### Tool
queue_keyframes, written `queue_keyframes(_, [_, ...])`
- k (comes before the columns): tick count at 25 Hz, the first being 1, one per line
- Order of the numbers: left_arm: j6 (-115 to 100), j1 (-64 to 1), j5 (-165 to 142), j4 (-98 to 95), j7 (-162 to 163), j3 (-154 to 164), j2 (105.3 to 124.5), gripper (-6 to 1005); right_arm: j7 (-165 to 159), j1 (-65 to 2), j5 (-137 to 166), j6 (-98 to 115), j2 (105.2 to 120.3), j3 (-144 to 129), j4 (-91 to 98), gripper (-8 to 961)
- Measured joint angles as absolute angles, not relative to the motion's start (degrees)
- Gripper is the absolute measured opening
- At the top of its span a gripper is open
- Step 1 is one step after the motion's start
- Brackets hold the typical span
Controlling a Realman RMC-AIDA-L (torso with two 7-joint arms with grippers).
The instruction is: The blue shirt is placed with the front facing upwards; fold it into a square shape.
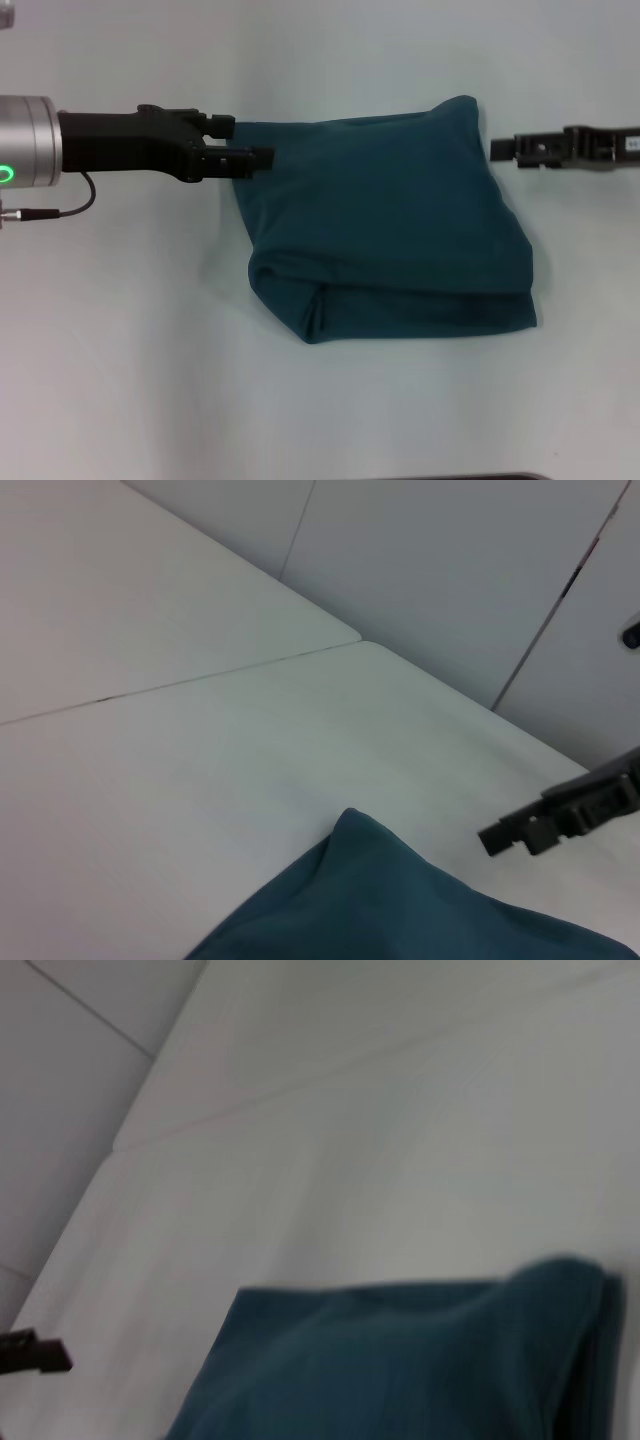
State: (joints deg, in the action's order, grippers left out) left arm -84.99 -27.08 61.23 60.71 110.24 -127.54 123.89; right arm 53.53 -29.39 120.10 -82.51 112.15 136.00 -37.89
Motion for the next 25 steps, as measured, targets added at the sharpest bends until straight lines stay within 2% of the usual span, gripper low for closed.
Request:
queue_keyframes(9, [-84.91, -26.98, 61.27, 60.1, 110.01, -127.48, 123.92, 795, 49.57, -25.97, 120.33, -93.74, 111.24, 137.67, -38.01, 768])
queue_keyframes(18, [-84.81, -26.98, 61.28, 60.03, 109.88, -127.46, 123.86, 794, 48.75, -23.37, 120.55, -94.75, 111.3, 138.53, -37.89, 765])
queue_keyframes(25, [-84.55, -27.2, 61.25, 60.03, 109.86, -127.25, 123.82, 795, 49.21, -24.09, 121.34, -92.91, 112.01, 138.02, -36.89, 764])
